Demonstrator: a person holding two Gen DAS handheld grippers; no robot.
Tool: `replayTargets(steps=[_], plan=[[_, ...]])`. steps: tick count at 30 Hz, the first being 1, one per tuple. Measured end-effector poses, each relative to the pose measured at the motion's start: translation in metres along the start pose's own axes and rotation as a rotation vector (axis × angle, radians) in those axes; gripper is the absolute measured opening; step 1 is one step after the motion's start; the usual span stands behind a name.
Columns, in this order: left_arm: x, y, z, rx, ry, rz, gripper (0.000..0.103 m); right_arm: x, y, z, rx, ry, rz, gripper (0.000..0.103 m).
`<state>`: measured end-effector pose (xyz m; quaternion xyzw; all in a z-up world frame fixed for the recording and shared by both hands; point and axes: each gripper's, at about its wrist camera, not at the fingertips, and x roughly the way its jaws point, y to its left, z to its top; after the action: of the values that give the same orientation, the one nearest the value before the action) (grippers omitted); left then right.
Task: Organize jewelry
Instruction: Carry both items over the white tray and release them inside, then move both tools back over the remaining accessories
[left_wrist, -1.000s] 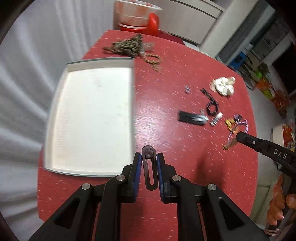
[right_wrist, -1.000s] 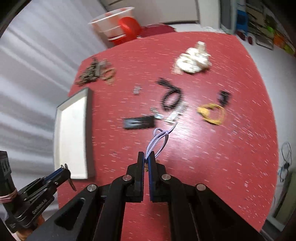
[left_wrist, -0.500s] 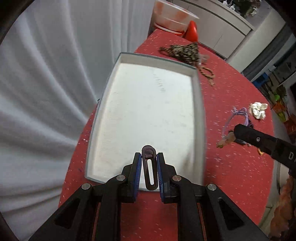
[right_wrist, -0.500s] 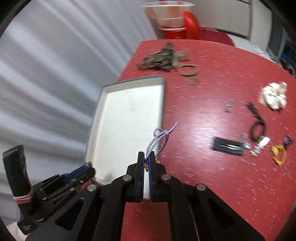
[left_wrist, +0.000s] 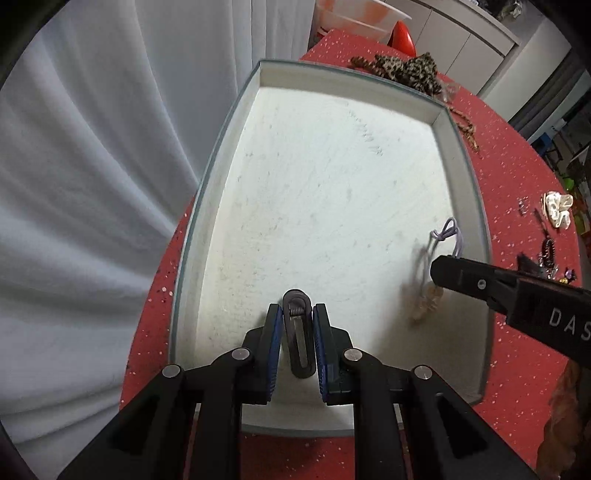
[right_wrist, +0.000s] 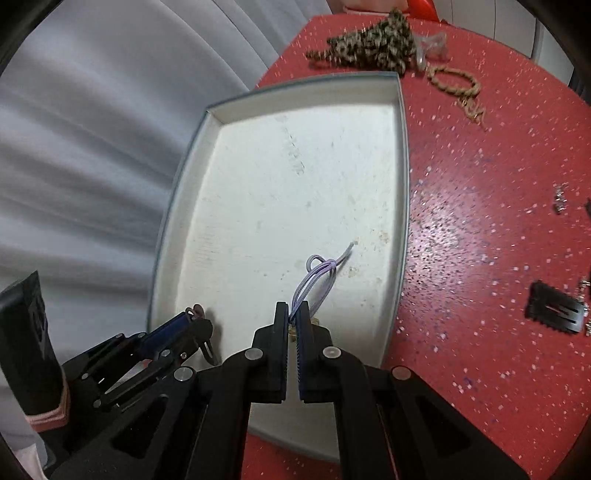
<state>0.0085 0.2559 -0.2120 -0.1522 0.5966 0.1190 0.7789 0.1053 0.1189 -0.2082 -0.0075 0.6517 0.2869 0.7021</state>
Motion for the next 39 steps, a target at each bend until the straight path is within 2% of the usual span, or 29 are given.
replayTargets(steps=[12, 13, 14, 15, 16, 17, 19, 24, 25, 27, 32, 39], plan=[[0.009, -0.008, -0.005, 0.045, -0.009, 0.062, 0.020, 0.022, -0.004, 0.008, 0.017, 0.041, 0.021, 0.006], [0.009, -0.009, -0.005, 0.047, -0.010, 0.068, 0.027, 0.021, -0.004, 0.009, 0.019, 0.042, 0.029, 0.013], [0.008, -0.010, -0.005, 0.050, -0.015, 0.081, 0.061, 0.020, -0.004, 0.009, 0.023, 0.041, 0.037, 0.019], [0.007, -0.011, -0.006, 0.046, -0.026, 0.098, 0.079, 0.018, -0.005, 0.009, 0.027, 0.037, 0.043, 0.037], [0.003, -0.011, -0.007, 0.036, -0.046, 0.119, 0.093, 0.015, -0.006, 0.009, 0.031, 0.030, 0.051, 0.049], [0.000, -0.011, -0.006, 0.029, -0.068, 0.130, 0.093, 0.013, -0.006, 0.009, 0.033, 0.024, 0.058, 0.050], [-0.001, -0.013, -0.004, 0.031, -0.065, 0.110, 0.093, 0.007, -0.008, 0.009, 0.036, 0.017, 0.070, 0.050], [-0.005, -0.018, -0.002, 0.048, -0.065, 0.127, 0.093, -0.021, -0.020, 0.002, 0.053, -0.025, 0.071, 0.053], [-0.007, -0.019, -0.001, 0.054, -0.068, 0.129, 0.093, -0.029, -0.024, -0.001, 0.061, -0.036, 0.066, 0.055], [-0.010, -0.021, -0.001, 0.062, -0.070, 0.130, 0.103, -0.045, -0.035, -0.009, 0.081, -0.054, 0.052, 0.058], [-0.017, -0.032, 0.000, 0.094, -0.065, 0.119, 0.103, -0.067, -0.062, -0.026, 0.155, -0.081, 0.015, 0.059], [-0.024, -0.068, 0.004, 0.168, -0.057, 0.070, 0.103, -0.098, -0.107, -0.056, 0.262, -0.123, -0.044, 0.070]])
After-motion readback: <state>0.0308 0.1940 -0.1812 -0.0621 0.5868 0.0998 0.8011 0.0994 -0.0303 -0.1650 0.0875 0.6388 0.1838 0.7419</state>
